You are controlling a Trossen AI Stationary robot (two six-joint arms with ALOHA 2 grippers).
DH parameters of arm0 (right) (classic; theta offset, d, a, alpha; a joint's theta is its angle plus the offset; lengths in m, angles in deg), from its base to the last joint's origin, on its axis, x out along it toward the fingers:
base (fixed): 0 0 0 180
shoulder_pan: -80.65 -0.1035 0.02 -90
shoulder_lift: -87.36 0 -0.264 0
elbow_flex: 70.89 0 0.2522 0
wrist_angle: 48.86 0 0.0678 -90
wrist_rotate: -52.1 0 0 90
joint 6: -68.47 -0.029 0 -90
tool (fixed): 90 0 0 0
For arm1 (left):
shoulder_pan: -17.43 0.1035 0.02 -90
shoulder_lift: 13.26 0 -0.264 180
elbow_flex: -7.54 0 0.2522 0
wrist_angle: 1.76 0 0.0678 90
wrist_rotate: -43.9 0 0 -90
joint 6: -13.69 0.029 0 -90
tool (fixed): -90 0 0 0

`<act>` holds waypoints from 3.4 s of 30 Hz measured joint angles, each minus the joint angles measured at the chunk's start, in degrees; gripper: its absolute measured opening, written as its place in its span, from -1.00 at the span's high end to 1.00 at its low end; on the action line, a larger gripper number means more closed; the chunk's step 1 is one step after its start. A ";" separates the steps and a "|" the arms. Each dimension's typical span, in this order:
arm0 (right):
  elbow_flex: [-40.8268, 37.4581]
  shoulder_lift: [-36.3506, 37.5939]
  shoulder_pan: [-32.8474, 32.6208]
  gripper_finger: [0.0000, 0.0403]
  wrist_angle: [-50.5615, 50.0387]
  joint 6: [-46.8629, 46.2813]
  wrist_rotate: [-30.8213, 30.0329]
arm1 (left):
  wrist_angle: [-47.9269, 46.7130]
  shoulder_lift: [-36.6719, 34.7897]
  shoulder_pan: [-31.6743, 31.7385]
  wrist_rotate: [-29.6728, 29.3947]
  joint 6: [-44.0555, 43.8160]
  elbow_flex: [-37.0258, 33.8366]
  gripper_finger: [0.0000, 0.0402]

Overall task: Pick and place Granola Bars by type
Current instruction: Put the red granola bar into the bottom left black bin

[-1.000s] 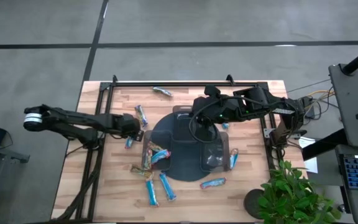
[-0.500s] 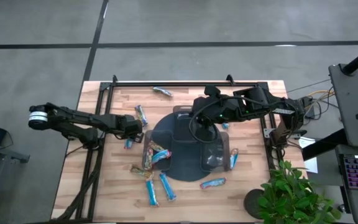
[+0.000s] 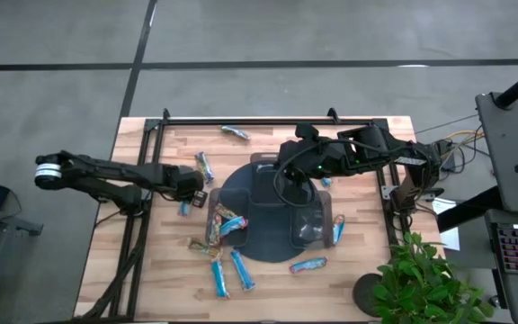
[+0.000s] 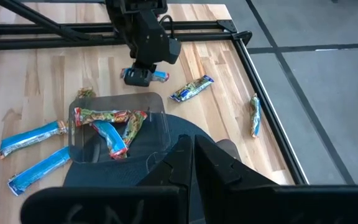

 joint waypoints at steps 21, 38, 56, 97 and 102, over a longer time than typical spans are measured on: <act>0.00 0.01 0.00 0.96 0.00 0.38 0.00 | 7.54 -2.08 -1.47 5.77 7.62 20.04 0.87; 0.00 0.01 0.00 0.96 0.00 1.33 0.00 | 21.77 8.57 -8.70 14.84 -0.72 14.02 0.87; 0.00 0.01 -0.02 0.96 0.00 1.38 0.11 | 25.90 12.87 -10.01 17.18 -0.98 14.62 0.13; 0.00 0.01 -10.29 0.96 1.83 4.31 15.67 | 25.05 -13.77 -22.60 -3.34 48.02 31.95 1.00; 0.00 0.01 -11.51 0.96 2.62 1.55 15.46 | 20.40 -15.48 -24.75 -3.12 49.46 33.47 1.00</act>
